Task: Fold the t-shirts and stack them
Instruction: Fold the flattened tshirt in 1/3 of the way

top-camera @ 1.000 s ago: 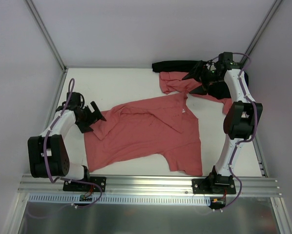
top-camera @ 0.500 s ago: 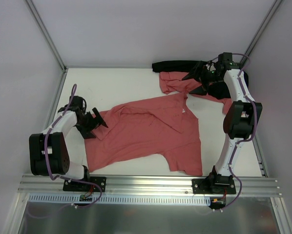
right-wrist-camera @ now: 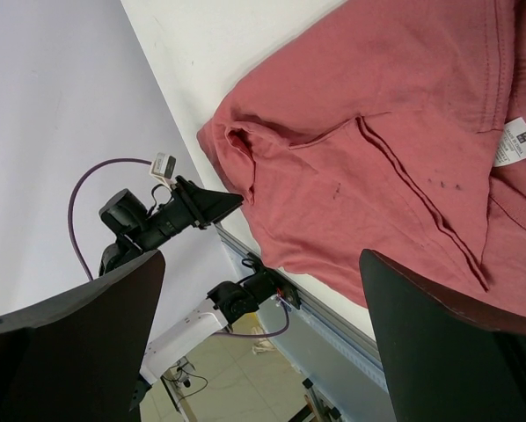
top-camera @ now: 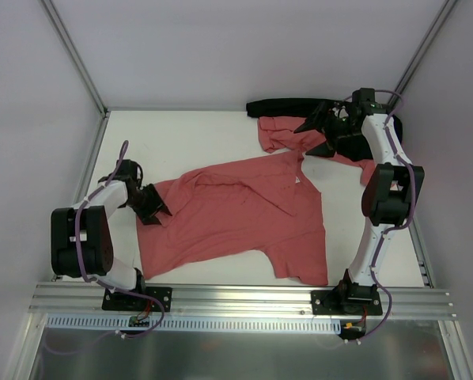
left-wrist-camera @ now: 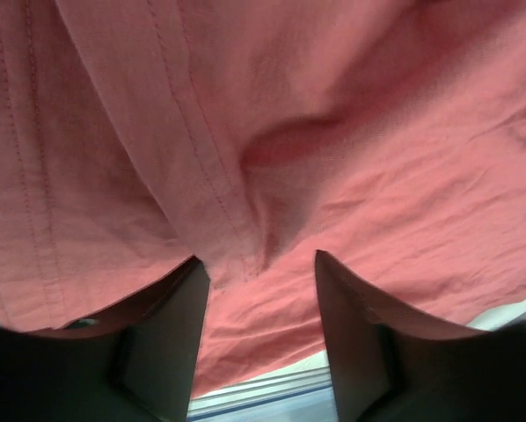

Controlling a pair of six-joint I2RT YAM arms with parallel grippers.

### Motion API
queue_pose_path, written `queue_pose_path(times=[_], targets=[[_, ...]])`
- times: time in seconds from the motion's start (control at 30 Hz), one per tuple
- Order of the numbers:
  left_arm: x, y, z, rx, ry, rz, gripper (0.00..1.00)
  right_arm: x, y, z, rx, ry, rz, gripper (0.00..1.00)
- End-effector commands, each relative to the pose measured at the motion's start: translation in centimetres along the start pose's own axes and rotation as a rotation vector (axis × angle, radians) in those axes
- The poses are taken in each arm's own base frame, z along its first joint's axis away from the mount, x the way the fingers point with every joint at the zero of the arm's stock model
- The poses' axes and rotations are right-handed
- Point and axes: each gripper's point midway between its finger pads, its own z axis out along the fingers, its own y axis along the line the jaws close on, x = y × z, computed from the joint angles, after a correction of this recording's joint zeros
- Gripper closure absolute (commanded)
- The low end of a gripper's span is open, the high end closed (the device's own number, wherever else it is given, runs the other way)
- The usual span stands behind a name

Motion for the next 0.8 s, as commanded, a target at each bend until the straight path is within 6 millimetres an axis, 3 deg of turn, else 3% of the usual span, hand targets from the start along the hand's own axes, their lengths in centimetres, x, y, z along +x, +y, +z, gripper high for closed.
queue_pose_path(times=[0.0, 0.03, 0.23, 0.37, 0.6, 0.77], targets=[[0.2, -0.5, 0.6, 0.020, 0.011, 0.006, 0.55, 0.7, 1.8, -1.5, -0.038, -0.019, -0.023, 0.01], [0.1, -0.6, 0.6, 0.021, 0.012, 0.008, 0.67, 0.8, 1.7, -1.5, -0.038, -0.018, -0.023, 0.01], [-0.4, -0.9, 0.5, 0.018, 0.004, 0.031, 1.00, 0.7, 1.6, -1.8, -0.038, -0.026, -0.019, 0.00], [-1.1, -1.1, -0.8, 0.002, -0.034, 0.069, 1.00, 0.7, 1.6, -1.8, -0.037, -0.026, -0.017, 0.00], [-2.7, -0.6, -4.9, -0.093, -0.134, 0.147, 1.00, 0.5, 1.5, -1.6, -0.038, -0.024, -0.008, 0.01], [-2.7, 0.0, -6.2, -0.135, -0.157, 0.181, 1.00, 0.4, 1.5, -1.5, -0.041, -0.023, -0.006, 0.00]])
